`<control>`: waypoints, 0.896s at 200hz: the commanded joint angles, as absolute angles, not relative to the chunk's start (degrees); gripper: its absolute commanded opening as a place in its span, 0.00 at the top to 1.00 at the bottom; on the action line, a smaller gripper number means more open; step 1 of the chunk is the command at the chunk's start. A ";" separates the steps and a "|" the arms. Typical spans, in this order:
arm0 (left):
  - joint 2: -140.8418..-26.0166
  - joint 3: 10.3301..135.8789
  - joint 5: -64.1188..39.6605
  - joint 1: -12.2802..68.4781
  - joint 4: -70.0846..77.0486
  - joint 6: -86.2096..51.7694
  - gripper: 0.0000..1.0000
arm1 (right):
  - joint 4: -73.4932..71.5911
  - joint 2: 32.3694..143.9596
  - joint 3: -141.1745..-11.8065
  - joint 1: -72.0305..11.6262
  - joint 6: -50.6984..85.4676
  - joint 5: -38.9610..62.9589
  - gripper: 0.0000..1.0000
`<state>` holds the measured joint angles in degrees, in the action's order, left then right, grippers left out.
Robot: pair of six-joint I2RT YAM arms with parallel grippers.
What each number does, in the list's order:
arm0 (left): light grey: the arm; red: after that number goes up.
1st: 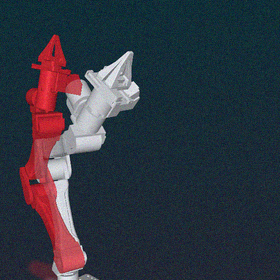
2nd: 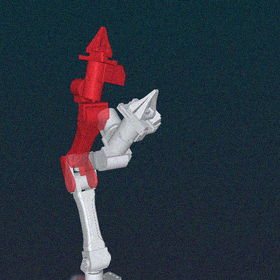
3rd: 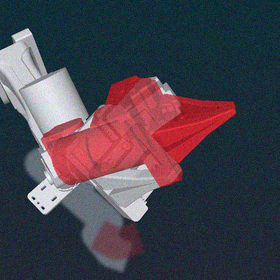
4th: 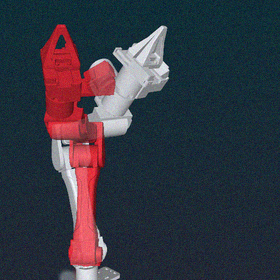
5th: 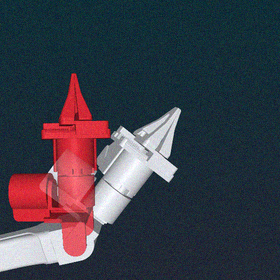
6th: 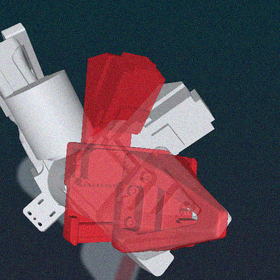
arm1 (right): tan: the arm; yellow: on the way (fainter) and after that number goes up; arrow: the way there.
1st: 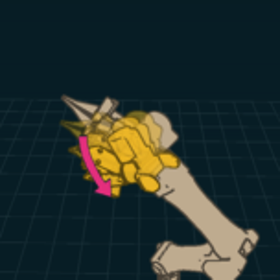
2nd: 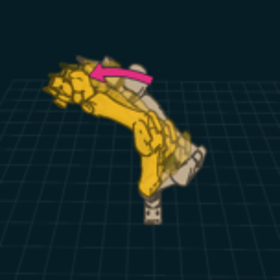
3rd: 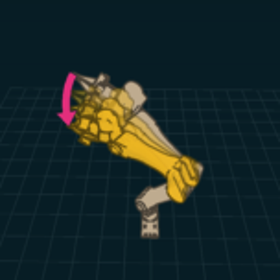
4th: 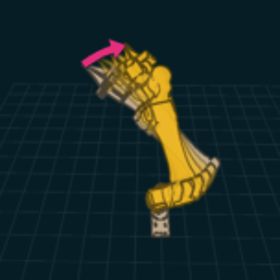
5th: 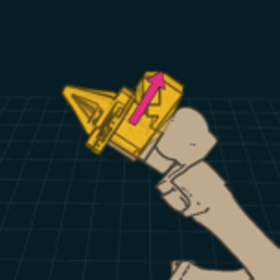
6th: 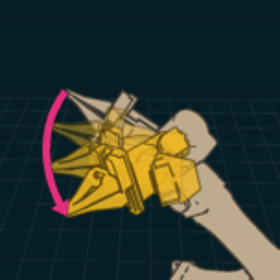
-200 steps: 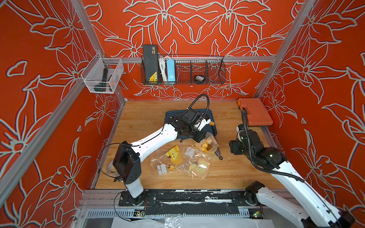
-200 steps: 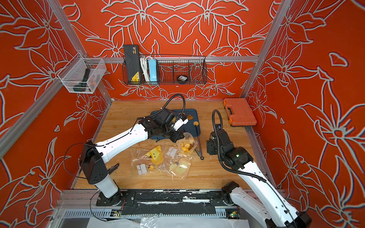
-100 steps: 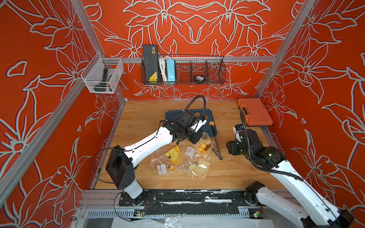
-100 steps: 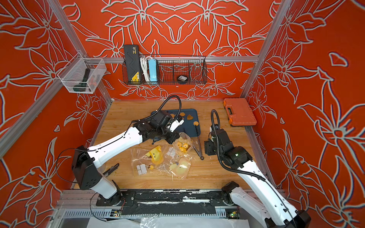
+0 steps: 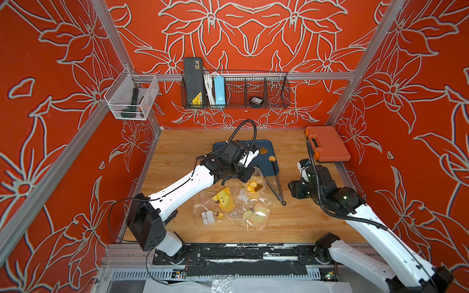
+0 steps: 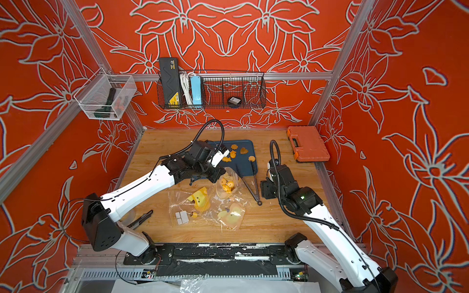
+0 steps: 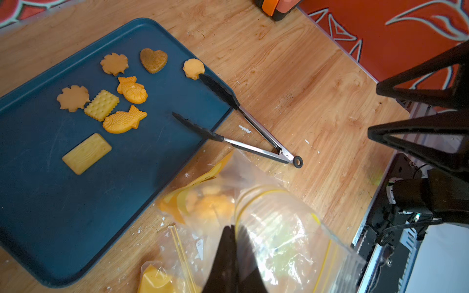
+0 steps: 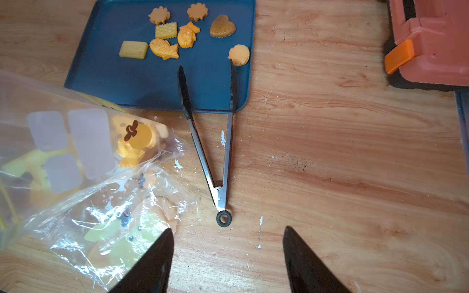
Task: Put the cookies into a resealable bag to prevent moisture
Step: Place the ziploc bag at the center of the board.
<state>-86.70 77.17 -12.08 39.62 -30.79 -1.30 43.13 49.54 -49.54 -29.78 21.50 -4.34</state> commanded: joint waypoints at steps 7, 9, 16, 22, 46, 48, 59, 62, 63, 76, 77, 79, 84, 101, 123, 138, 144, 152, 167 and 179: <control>-87.14 75.82 -11.80 39.20 -28.95 -1.88 1.00 | 42.29 49.39 -51.00 -29.55 20.88 -1.16 0.30; -87.11 75.73 -11.78 39.13 -28.82 -1.92 1.00 | 42.21 49.39 -51.05 -29.56 20.80 -0.77 0.30; -87.15 75.51 -11.71 39.05 -28.43 -2.23 1.00 | 41.74 49.40 -50.98 -29.62 20.61 0.77 0.29; -87.21 75.37 -11.69 38.96 -28.15 -2.51 1.00 | 41.14 49.39 -50.99 -29.72 20.52 2.45 0.28; -87.81 75.58 -11.06 38.61 -27.85 -3.46 1.00 | 37.25 49.33 -50.09 -31.51 21.15 8.25 0.23; -87.85 75.58 -10.98 38.52 -27.84 -3.55 1.00 | 36.95 49.31 -50.03 -31.72 21.46 8.50 0.23; -88.20 75.72 -10.61 38.26 -27.77 -3.93 1.00 | 35.53 49.74 -49.84 -33.27 23.20 8.83 0.22; -88.36 75.76 -10.58 38.17 -27.84 -4.00 1.00 | 35.18 49.87 -49.85 -33.77 23.73 8.67 0.22; -88.34 75.76 -10.56 38.16 -27.85 -4.02 1.00 | 35.04 49.89 -49.88 -33.98 23.82 8.64 0.22; -88.82 75.89 -10.57 37.91 -28.01 -4.04 1.00 | 32.96 50.73 -49.71 -37.24 25.33 7.57 0.21; -88.84 75.92 -10.56 37.85 -28.03 -4.04 1.00 | 32.87 50.81 -49.68 -37.56 25.41 7.47 0.21; -88.99 75.93 -10.48 37.81 -28.03 -4.04 1.00 | 32.41 50.98 -49.60 -38.20 25.47 7.21 0.21; -89.14 75.94 -10.35 37.71 -28.12 -4.04 1.00 | 31.49 51.44 -49.51 -39.78 25.49 6.53 0.21; -89.55 75.94 -10.18 37.29 -28.29 -4.12 1.00 | 29.68 53.79 -49.48 -43.43 23.74 4.34 0.19; -89.83 76.03 -10.58 36.68 -28.38 -4.13 1.00 | 27.80 57.48 -49.79 -43.60 22.19 3.48 0.20; -90.04 76.29 -10.90 36.35 -28.43 -4.13 1.00 | 25.90 60.26 -50.54 -43.63 20.79 4.17 0.22; -90.21 76.33 -10.98 36.22 -28.54 -4.13 1.00 | 25.40 61.54 -51.15 -43.61 20.22 4.60 0.22; -90.33 76.46 -11.04 36.06 -28.65 -4.22 1.00 | 24.71 63.25 -51.86 -43.60 19.72 4.67 0.23; -90.35 76.47 -11.59 35.71 -28.57 -4.35 0.97 | 23.64 66.40 -53.18 -43.60 19.52 3.60 0.27; -89.96 76.21 -12.36 35.29 -28.10 -4.48 0.90 | 23.21 68.75 -54.28 -43.57 19.21 2.72 0.31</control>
